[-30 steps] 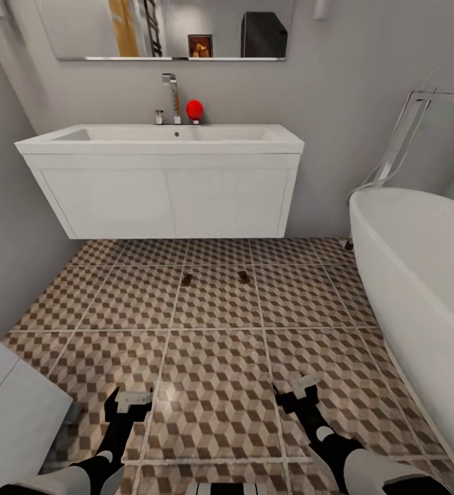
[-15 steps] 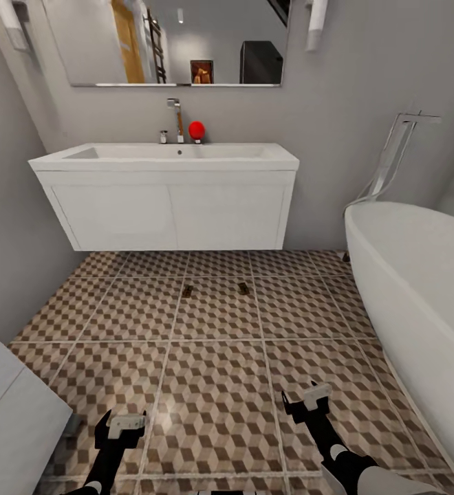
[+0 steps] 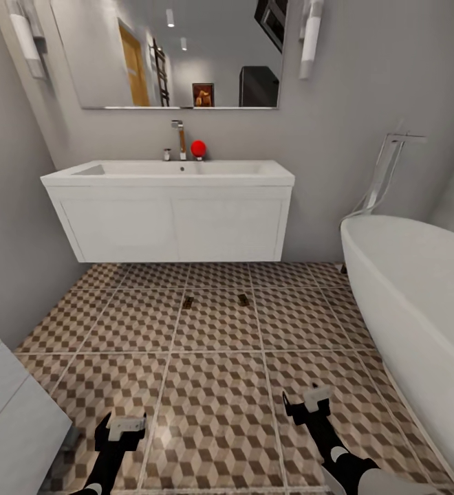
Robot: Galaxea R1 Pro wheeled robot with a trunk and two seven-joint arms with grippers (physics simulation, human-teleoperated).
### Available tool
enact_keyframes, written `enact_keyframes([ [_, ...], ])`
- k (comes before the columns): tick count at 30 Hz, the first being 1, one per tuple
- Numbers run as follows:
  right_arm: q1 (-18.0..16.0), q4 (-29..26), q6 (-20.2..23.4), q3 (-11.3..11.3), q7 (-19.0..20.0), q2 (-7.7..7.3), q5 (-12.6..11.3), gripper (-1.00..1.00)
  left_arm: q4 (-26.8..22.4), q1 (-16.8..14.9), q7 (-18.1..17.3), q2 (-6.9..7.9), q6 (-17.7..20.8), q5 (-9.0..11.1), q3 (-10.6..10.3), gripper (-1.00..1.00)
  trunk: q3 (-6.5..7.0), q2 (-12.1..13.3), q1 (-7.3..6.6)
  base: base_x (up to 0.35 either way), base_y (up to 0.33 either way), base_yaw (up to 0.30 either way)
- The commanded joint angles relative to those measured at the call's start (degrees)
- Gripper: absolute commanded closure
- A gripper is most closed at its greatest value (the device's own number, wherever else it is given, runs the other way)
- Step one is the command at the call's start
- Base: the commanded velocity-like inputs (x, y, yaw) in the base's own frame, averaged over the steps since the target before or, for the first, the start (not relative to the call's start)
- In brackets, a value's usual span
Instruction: Take the four mousetraps from the cabinet in the bathroom and place them on the bathroom floor. Make sure all four end up on the same floor surface, and ensure that at least two of them are either under or directly next to the same bathroom sink.
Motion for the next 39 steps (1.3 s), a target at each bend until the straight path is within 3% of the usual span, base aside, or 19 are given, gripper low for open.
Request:
enact_keyframes([
  [1,-0.03,0.05,-0.07,0.29,-0.57,-0.01,0.50,-1.00,0.20,-0.06,0.08,-0.03,-0.30,0.40,-0.49,-1.00,0.18,0.00,-0.04,0.000,0.000,0.000],
  [12,0.30,0.05,-0.02,0.29,-0.57,-0.01,0.45,-1.00,0.20,0.16,0.08,-0.03,-0.30,0.40,-0.49,-1.00,2.62,0.14,-0.32,0.000,0.000,0.000],
  [28,0.78,0.05,0.11,0.29,-0.58,-0.01,0.45,-1.00,0.12,0.20,0.25,-0.41,-0.22,0.40,-0.49,-1.00,2.62,0.14,-0.32,0.000,0.000,0.000],
  [39,2.24,0.05,0.11,0.29,-0.57,-0.01,0.45,-1.00,0.12,0.26,0.25,-0.47,-0.21,0.40,-0.49,-1.00,5.01,0.68,-0.80,0.000,0.000,0.000],
])
